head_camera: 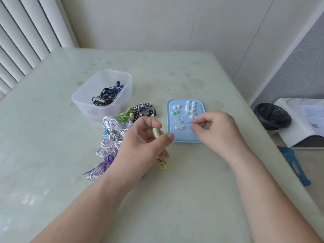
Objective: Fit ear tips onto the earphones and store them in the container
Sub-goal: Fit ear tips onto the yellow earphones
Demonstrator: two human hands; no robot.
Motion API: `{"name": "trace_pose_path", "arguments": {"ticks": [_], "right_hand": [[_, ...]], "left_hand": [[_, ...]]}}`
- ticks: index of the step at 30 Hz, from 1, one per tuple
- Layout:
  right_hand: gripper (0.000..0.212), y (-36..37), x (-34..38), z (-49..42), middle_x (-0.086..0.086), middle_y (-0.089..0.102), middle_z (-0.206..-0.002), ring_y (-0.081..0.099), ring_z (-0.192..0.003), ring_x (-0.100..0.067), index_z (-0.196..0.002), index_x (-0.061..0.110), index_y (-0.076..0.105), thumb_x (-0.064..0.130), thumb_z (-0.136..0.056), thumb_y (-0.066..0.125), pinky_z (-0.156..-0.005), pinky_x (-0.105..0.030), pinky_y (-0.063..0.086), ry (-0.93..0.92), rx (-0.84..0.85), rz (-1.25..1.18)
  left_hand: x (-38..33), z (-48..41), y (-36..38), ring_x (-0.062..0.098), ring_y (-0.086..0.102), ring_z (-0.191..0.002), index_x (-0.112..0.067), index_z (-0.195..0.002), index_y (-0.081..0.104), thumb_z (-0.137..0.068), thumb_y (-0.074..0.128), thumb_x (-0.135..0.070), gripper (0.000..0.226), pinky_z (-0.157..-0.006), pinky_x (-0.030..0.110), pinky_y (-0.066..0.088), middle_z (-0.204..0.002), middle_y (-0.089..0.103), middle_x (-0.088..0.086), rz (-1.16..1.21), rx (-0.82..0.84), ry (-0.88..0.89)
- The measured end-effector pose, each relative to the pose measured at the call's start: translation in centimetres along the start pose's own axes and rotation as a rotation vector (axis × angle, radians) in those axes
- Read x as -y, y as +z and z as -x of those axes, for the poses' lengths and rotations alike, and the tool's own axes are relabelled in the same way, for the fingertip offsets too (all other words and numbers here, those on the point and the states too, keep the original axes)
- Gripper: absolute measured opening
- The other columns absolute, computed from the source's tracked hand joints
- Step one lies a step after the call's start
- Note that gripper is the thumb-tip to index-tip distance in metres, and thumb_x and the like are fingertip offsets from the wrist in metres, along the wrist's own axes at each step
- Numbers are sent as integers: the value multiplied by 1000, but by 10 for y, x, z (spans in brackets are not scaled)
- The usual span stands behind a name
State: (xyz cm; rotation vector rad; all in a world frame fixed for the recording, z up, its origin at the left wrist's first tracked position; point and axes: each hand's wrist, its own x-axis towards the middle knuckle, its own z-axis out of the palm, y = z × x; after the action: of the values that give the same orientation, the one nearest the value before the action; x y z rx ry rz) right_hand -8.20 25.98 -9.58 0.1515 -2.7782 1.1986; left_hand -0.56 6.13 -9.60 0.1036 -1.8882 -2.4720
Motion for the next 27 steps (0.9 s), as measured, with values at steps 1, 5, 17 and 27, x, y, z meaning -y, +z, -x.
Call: {"name": "trace_pose_path", "arguments": {"ticks": [1,5,17,27], "right_hand": [[5,2,-1,0,11,64,-82,58,-67,3,-81,25,78,21,-84,80,-66,-17,45,-19,15,48],[6,1,-4,-1,10,61,-91,62,-83,-7,-87,25,78,19,-85,78,-80,-33,54,-49,41,143],[6,10,43,31,-16,76,-84,71,-75,-24,-92,2,73,-3,-89,73,-61,-31,54,-38,387,-745],[7,10,45,29,-22,74,-80,71,-72,-32,-92,-2,74,-1,-85,76,-75,-39,61,154,322,-908]], "left_hand": [[0,0,0,17,49,-47,-12,-100,51,-87,77,6,35,-59,36,51,-64,52,1,24,12,-8],[-2,-1,0,15,37,-47,-16,-97,49,-73,68,10,40,-52,29,47,-63,40,0,99,38,-26],[-9,0,-2,20,45,-58,-15,-100,54,-73,64,13,40,-58,29,46,-68,41,3,200,106,-20],[-7,3,-3,21,60,-63,-10,-103,63,-80,78,7,32,-62,34,54,-95,61,5,-64,22,42]]}}
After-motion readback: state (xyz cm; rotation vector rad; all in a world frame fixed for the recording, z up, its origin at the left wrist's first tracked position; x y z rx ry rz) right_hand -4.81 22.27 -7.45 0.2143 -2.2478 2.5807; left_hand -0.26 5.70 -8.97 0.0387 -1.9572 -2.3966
